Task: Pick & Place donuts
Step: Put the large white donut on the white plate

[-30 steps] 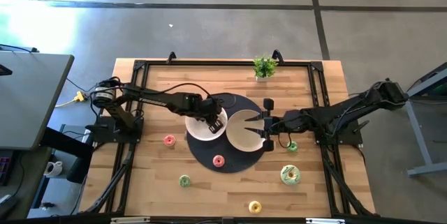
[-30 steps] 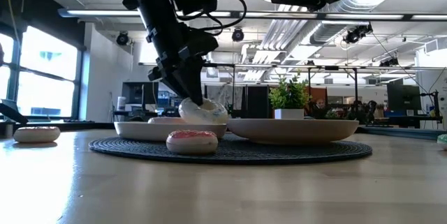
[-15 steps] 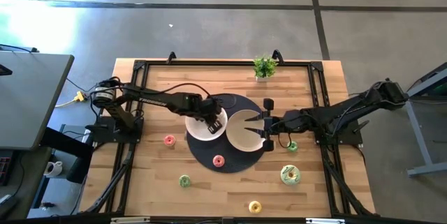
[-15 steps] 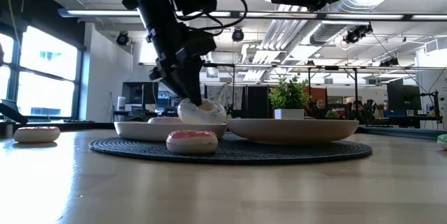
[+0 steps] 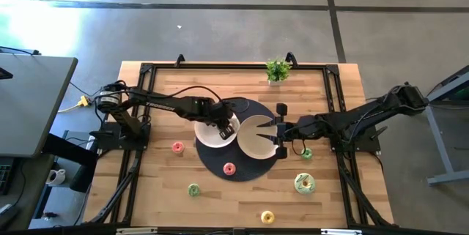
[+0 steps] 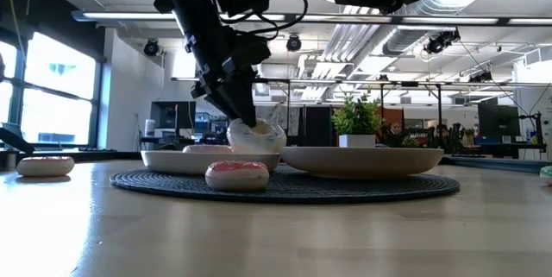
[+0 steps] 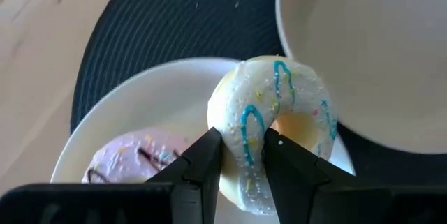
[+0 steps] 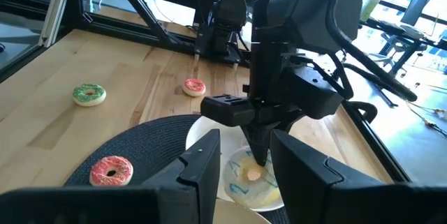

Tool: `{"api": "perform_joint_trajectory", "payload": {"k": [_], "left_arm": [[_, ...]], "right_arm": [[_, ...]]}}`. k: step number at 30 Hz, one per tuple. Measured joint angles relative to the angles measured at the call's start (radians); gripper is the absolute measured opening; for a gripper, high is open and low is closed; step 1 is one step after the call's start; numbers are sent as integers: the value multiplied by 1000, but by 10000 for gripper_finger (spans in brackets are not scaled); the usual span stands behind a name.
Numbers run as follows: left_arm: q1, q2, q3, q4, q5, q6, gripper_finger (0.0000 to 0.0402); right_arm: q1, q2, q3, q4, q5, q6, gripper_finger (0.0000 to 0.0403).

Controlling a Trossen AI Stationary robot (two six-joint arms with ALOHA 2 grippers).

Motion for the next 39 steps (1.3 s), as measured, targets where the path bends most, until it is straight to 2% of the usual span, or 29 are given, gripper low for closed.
{"api": "perform_joint_trajectory", "payload": {"k": [8,20,29,39], "left_arm": [[0,0,0,-3,27,50,102],[0,0,0,-14,6,13,102],[0,0,0,-97,-15,-12,102],[0,0,0,-76,-9,-10,102]], "right_arm": [[0,0,0,0,0,-2,124],[0,0,0,0,0,-3,124],[0,0,0,0,0,-4,124],[0,0,0,0,0,-4,124]]}}
